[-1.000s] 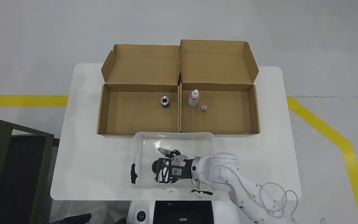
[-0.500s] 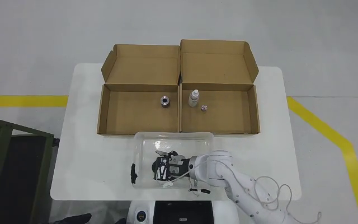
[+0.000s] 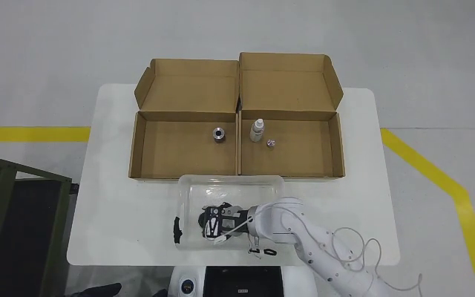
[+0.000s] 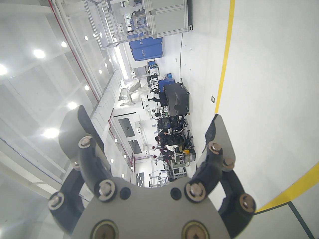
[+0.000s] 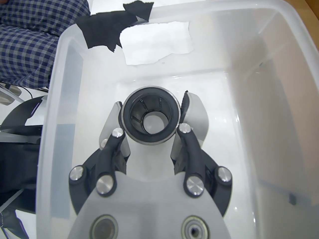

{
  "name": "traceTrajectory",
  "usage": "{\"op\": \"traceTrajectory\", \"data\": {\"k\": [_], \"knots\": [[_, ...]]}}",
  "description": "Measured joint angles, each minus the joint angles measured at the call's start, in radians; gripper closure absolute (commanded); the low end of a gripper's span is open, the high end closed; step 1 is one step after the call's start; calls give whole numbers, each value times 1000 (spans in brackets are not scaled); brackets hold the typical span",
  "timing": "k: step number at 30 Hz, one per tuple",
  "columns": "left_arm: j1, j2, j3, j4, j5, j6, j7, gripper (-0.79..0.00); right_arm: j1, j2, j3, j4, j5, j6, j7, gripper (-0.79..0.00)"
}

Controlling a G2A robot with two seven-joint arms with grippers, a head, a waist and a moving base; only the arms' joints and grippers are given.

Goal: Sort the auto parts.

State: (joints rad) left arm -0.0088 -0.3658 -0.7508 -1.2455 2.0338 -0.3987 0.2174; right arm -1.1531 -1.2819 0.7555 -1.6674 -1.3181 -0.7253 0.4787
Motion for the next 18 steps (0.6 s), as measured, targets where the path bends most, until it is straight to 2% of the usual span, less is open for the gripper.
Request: {"op": "traceTrajectory", "data": {"k": [2, 3, 11, 18], "knots": [[0, 0, 0, 0, 0, 0, 0, -785, 3, 0, -1, 3, 6, -1, 0, -18], [0, 0, 0, 0, 0, 0, 0, -785, 5, 0, 0, 4, 10, -1, -1, 0], [0, 0, 0, 0, 0, 0, 0, -785, 2, 6, 20, -27, 33, -3, -25, 0], [0, 0, 0, 0, 0, 0, 0, -785, -20, 19, 71, -73, 46, 1, -94, 0]]}}
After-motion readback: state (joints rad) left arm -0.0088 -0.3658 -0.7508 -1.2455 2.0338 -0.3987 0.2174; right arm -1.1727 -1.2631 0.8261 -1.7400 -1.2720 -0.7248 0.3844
